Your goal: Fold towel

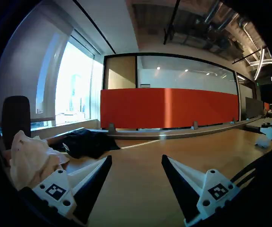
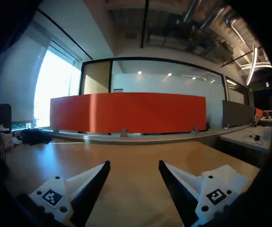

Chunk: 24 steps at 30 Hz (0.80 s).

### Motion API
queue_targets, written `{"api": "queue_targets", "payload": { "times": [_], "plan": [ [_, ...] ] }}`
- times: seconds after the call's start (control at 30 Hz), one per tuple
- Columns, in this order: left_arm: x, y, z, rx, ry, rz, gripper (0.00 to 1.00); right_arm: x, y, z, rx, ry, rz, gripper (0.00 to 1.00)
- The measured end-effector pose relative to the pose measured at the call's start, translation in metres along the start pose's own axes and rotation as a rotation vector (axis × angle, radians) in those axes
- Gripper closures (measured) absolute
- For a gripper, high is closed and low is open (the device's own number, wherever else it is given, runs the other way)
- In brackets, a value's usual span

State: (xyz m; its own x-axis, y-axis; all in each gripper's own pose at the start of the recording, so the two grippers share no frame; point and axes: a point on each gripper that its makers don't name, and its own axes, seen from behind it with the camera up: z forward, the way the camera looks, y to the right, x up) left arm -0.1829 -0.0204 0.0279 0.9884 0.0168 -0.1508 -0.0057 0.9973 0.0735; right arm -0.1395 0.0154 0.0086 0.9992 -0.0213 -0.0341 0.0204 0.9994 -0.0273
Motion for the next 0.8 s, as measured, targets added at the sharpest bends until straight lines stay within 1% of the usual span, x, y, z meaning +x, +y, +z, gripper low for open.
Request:
{"api": "queue_targets", "payload": {
  "times": [0.8],
  "plan": [
    [0.0006, -0.0012, 0.0006, 0.000, 0.000, -0.001, 0.02, 0.0008, -0.0016, -0.0019, 0.000, 0.001, 0.001, 0.01]
  ]
}}
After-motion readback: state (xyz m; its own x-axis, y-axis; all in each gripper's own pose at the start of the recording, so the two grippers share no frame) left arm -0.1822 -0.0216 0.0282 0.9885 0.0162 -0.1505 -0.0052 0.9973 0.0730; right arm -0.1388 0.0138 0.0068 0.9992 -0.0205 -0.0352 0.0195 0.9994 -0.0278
